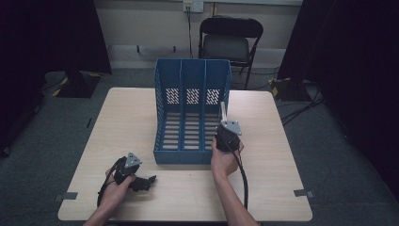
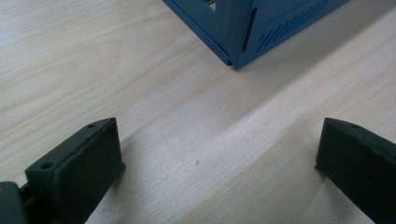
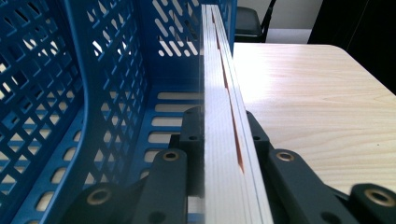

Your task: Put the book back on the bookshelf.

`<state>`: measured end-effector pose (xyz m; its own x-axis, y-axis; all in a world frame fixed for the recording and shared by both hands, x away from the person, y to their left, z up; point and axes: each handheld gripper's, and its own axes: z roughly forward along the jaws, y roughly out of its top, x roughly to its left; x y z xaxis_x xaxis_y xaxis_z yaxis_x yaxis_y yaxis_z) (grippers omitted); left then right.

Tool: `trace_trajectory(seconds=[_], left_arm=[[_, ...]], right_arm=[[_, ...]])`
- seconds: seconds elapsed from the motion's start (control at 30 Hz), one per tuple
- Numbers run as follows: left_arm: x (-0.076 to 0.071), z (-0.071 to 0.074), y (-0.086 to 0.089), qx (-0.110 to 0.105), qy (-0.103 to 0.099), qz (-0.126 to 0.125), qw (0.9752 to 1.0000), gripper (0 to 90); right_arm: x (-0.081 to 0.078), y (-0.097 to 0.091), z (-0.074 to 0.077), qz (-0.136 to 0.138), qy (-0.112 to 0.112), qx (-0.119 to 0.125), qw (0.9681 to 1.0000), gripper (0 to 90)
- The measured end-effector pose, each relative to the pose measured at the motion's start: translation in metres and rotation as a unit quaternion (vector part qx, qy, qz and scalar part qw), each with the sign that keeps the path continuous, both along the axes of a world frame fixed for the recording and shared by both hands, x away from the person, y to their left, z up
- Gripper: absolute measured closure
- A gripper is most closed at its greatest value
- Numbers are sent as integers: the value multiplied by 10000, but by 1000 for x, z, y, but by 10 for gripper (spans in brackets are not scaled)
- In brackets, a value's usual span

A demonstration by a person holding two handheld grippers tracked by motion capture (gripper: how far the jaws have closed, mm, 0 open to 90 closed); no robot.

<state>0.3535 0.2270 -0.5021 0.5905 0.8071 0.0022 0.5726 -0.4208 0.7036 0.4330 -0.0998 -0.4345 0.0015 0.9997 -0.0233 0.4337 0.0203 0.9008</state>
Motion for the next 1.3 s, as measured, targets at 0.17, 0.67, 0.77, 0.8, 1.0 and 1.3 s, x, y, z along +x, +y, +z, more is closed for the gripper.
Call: trace_trajectory(seconds=[0.17, 0.67, 0.77, 0.8, 1.0, 1.3], left_arm=[[0, 0, 0, -2, -2, 3, 10000, 0], [1, 0, 0, 14, 3, -35, 10000, 0], [1, 0, 0, 12, 2, -33, 10000, 0], [1, 0, 0, 19, 1, -40, 10000, 0], [1, 0, 0, 11, -5, -44, 10000, 0], [1, 0, 0, -11, 1, -41, 10000, 0]], right_arm=[[-2, -1, -2, 48, -128, -16, 9999, 751], [-7, 2, -3, -51, -355, -34, 9994, 756], [-8, 2, -4, -91, -414, -54, 9991, 757], [-8, 3, -4, -112, -408, -59, 9991, 757], [-7, 3, -4, -92, -374, -89, 9992, 752], [-5, -1, -5, 3, -386, -83, 9992, 685]])
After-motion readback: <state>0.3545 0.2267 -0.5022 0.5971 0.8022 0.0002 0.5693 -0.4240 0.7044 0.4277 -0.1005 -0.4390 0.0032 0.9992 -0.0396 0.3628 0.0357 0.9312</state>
